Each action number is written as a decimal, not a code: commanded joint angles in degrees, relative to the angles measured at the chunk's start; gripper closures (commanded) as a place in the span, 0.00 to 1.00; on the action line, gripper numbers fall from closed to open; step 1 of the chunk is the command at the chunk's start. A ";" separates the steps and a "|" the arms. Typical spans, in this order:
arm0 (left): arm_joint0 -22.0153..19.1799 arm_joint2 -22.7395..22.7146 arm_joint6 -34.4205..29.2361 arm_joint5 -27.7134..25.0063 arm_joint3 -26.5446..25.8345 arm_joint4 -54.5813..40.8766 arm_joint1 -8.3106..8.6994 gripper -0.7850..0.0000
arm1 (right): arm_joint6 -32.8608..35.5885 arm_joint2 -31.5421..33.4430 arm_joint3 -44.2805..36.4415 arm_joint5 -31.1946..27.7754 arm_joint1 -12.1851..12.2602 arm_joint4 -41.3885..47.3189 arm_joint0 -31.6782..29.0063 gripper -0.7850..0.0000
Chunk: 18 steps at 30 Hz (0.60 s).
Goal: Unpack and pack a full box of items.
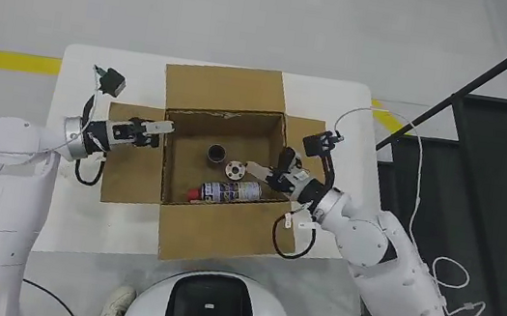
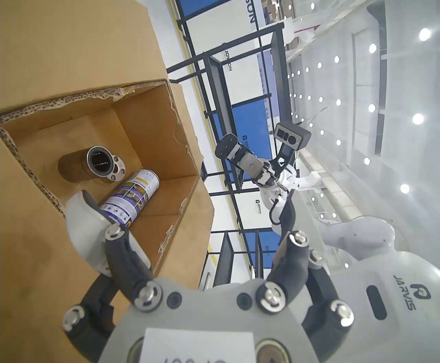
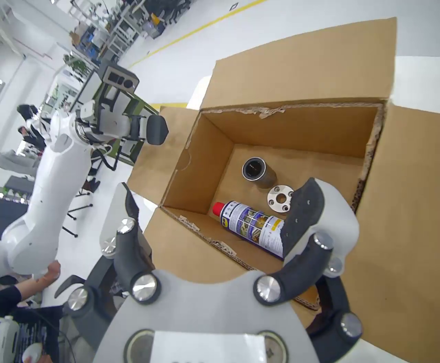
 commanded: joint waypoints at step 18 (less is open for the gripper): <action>4.30 -5.05 -6.79 -2.49 -3.53 -8.19 2.97 0.00 | -0.05 -9.85 6.04 3.21 -1.81 -11.76 8.02 0.00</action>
